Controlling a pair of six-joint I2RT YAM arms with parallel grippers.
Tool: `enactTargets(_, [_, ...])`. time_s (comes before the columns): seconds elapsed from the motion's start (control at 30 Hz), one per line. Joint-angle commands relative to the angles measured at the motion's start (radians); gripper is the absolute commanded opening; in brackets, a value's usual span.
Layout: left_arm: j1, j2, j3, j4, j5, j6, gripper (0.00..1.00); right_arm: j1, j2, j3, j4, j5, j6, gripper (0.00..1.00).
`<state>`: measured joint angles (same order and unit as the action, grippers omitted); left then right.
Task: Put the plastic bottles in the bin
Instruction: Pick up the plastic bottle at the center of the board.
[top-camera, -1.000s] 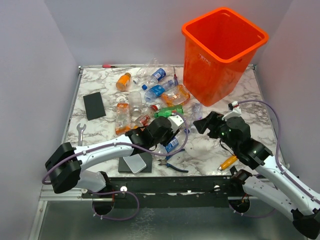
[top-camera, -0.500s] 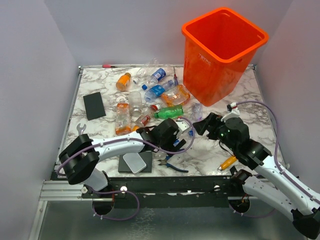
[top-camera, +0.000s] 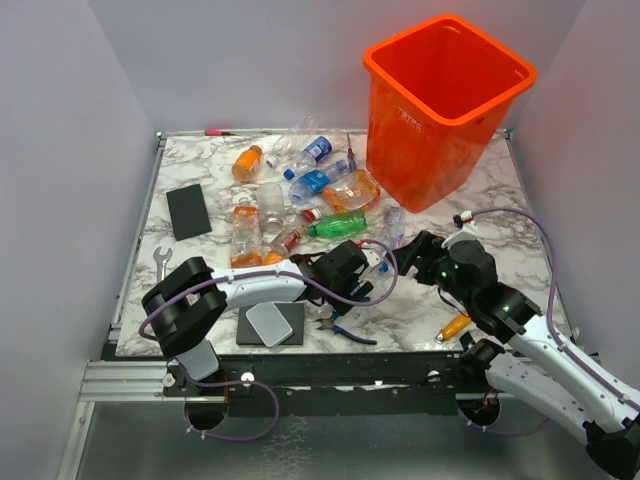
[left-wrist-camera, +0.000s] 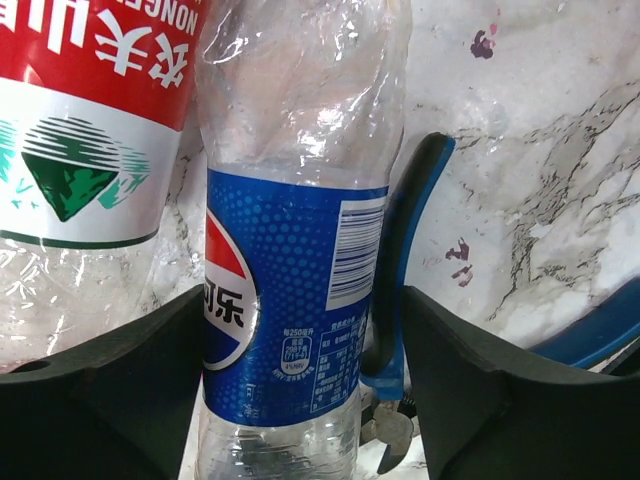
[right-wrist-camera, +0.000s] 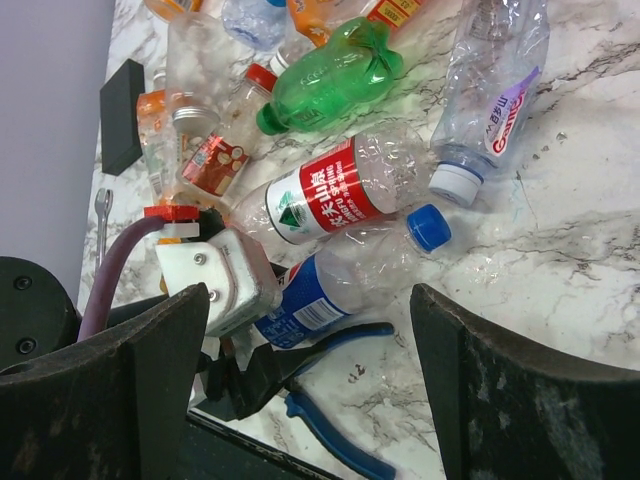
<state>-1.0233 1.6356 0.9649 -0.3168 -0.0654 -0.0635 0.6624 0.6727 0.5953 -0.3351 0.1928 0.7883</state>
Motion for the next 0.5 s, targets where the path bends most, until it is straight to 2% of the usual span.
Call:
enactTargets(0.0, [-0.003, 0.018, 0.028, -0.018, -0.034, -0.006, 0.73, 0.007, -0.019, -0.017, 0.008, -0.006, 0.000, 0.85])
enactTargets(0.27, [-0.003, -0.042, 0.004, 0.031, -0.086, -0.004, 0.60, 0.006, -0.020, -0.014, 0.010, -0.003, -0.011, 0.85])
enactTargets(0.47, [-0.004, -0.052, -0.001, 0.034, -0.079, -0.003, 0.65, 0.006, -0.005, -0.009, 0.016, -0.003, -0.008, 0.85])
